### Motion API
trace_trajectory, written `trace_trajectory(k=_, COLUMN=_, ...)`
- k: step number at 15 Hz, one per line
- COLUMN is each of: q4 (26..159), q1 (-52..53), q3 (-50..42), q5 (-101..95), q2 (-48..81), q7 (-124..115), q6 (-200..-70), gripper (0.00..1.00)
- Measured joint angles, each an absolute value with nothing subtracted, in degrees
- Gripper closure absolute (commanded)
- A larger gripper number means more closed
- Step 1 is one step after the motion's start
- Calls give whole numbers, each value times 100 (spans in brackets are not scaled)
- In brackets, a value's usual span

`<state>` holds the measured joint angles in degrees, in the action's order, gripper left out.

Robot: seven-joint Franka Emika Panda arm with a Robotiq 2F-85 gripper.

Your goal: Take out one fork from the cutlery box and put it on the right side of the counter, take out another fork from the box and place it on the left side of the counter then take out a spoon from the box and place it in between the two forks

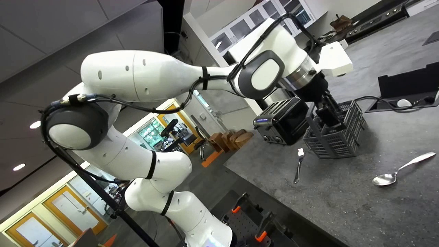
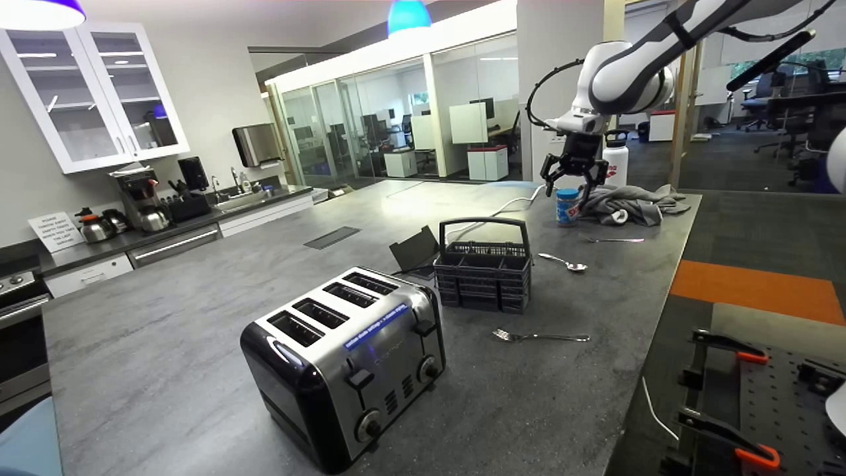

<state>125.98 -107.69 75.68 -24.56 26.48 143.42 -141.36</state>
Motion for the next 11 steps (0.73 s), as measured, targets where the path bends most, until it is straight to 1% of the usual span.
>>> trace_trajectory(k=5, q4=12486, q1=-10756, q3=7579, q5=-1950, q2=1858, q7=14951, q6=-13819, gripper=0)
trace_trajectory(k=11, q4=12493, q1=-10837, q3=7773, q5=-2338, q2=1775, q7=14930, q6=-13754, gripper=0)
